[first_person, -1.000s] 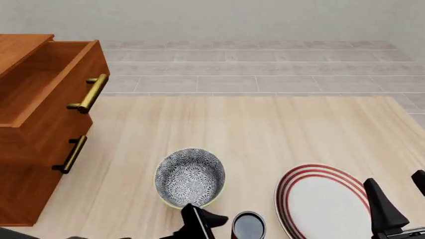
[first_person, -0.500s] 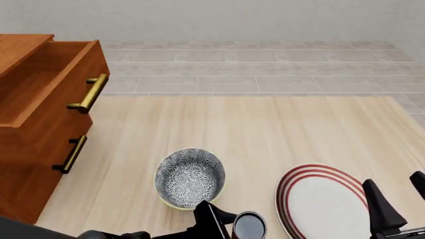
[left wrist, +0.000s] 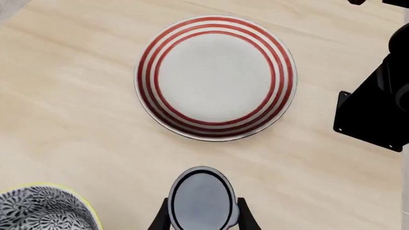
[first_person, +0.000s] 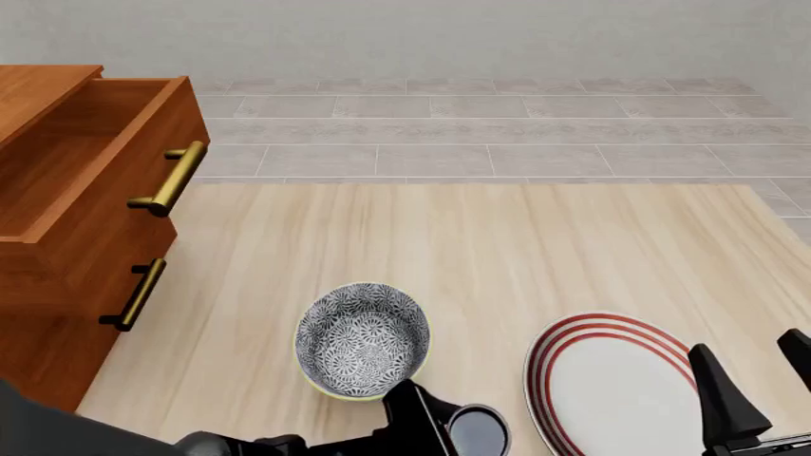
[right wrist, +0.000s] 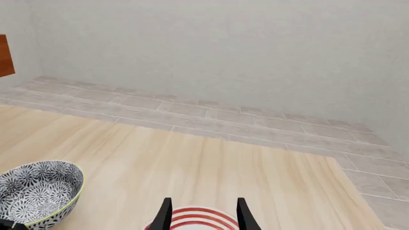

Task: Put the ketchup in the top drawer of the cabinet.

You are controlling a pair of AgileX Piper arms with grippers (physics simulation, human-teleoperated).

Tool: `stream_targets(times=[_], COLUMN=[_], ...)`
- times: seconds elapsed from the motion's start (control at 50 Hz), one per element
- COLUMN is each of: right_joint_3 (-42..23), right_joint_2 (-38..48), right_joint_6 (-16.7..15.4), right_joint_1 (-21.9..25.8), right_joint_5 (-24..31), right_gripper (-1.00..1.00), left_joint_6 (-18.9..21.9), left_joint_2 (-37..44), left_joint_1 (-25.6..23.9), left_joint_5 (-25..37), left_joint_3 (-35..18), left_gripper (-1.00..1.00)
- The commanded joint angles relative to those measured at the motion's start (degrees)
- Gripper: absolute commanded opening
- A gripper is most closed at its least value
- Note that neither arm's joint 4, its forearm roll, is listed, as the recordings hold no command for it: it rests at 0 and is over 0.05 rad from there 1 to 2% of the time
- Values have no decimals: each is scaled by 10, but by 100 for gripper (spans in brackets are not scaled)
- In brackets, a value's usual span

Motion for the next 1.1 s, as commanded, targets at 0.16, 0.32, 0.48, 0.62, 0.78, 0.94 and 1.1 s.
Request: stream_targets(times=[0.16,0.32,0.48,0.62,0.78,0.94,1.1], right_joint_3=[6,7,0,3,-7,-3,-5], right_joint_2=[0,0,-1,1,-1,0,-1], right_joint_6=[-2,-3,-2,1,4,5,3], right_joint_1=[0,1,2,6,8,6,10], right_joint_5=[-5,-6,2,-1,13,8,12], right_gripper=[100,100,100,100,100,100,100], left_joint_6=[0,10,22,21,6,8,7], left_joint_2=[-2,-41,-119,-165,-212,-283,-373], left_joint_1=[19,19,-9,5,20,37,42], left_joint_5=[4,23,53,80,100,131,178], left_joint_3=[-5,-2,7,15,26,51,69], left_gripper=[-100,-100,-100,-100,-100,-100,-100])
